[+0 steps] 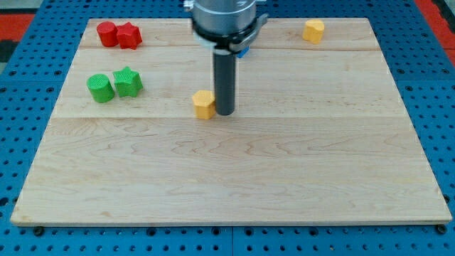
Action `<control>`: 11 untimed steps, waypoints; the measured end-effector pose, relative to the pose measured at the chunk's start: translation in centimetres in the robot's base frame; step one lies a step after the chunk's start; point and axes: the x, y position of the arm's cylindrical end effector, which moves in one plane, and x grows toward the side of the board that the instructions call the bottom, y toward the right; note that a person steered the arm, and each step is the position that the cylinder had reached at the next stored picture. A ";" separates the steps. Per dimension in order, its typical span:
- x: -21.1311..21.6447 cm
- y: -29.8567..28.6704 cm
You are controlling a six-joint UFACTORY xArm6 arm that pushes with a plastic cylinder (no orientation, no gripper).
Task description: Keep green star bottom right to yellow hexagon
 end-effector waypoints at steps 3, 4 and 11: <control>-11.3 -17.4; -9.3 -19.0; 2.5 -12.9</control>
